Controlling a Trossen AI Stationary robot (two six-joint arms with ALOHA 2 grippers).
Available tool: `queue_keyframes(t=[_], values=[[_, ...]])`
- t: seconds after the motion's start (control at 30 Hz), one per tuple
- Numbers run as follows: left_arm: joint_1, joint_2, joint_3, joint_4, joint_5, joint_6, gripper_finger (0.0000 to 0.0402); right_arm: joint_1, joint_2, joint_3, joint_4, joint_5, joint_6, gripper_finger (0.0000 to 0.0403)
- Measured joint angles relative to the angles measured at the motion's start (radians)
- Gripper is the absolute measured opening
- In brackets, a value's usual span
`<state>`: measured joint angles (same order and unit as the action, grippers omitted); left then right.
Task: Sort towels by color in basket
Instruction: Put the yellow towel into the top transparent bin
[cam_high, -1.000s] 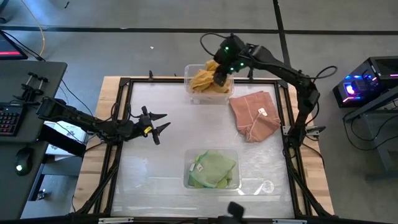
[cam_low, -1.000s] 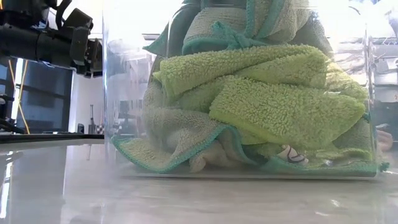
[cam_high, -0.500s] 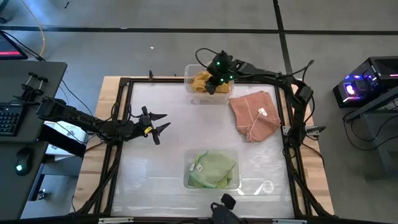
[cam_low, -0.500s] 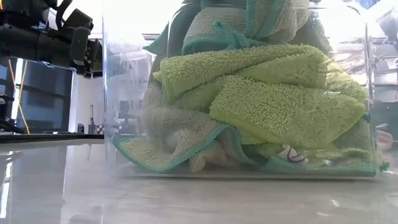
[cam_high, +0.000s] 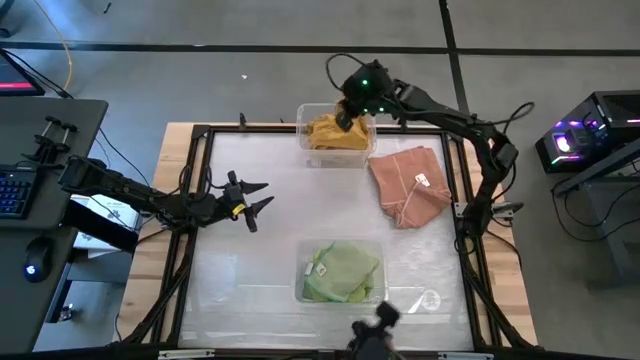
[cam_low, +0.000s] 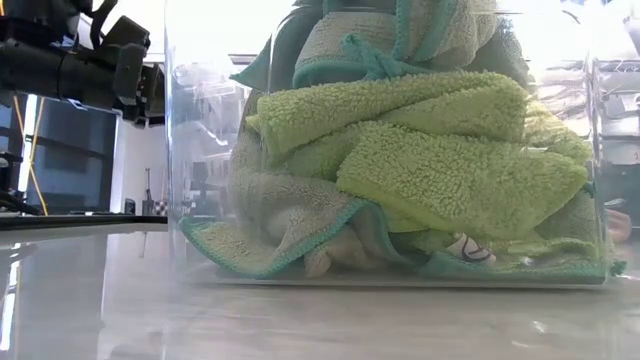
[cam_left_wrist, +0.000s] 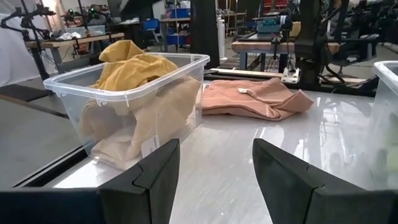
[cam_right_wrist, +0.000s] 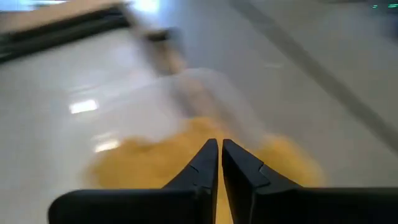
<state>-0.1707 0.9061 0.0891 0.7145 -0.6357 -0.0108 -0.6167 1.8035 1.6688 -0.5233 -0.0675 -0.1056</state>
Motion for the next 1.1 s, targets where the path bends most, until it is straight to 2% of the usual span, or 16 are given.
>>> queue_keyframes(t=[0.13, 0.17, 0.2, 0.27, 0.47, 0.6, 0.67, 0.87, 0.97, 1.1], values=[[0.0, 0.0, 0.0, -0.009, -0.001, -0.015, 0.0188, -0.003, 0.002, -0.011, 0.001, 0.427, 0.037, 0.0016], [0.0, 0.0, 0.0, -0.013, -0.001, -0.015, 0.0188, -0.012, 0.008, -0.022, 0.009, 0.49, 0.033, 0.0016], [0.0, 0.0, 0.0, -0.015, -0.001, -0.015, 0.0188, -0.024, 0.015, -0.032, 0.015, 0.507, 0.03, 0.0016], [0.0, 0.0, 0.0, -0.014, -0.001, -0.015, 0.0188, -0.05, 0.039, -0.045, 0.013, 0.445, 0.045, 0.0016], [0.0, 0.0, 0.0, -0.015, -0.001, -0.014, 0.0188, -0.092, 0.079, -0.05, -0.008, 0.059, 0.018, 0.0016], [0.0, 0.0, 0.0, -0.015, -0.001, -0.012, 0.0188, -0.087, 0.079, -0.05, -0.016, -0.075, -0.006, 0.0016], [0.0, 0.0, 0.0, -0.02, -0.001, -0.012, 0.0188, -0.082, 0.08, -0.05, -0.046, -0.105, -0.018, 0.0016], [0.0, 0.0, 0.0, -0.049, -0.001, -0.022, 0.0188, -0.074, 0.126, -0.049, -0.177, -0.103, -0.065, 0.0016], [0.0, 0.0, 0.0, -0.046, -0.004, -0.023, 0.0188, -0.072, 0.145, -0.049, -0.19, -0.099, -0.096, 0.0016], [0.0, 0.0, 0.0, -0.046, -0.006, -0.023, 0.0188, -0.065, 0.121, -0.049, -0.215, -0.143, -0.138, 0.0016]])
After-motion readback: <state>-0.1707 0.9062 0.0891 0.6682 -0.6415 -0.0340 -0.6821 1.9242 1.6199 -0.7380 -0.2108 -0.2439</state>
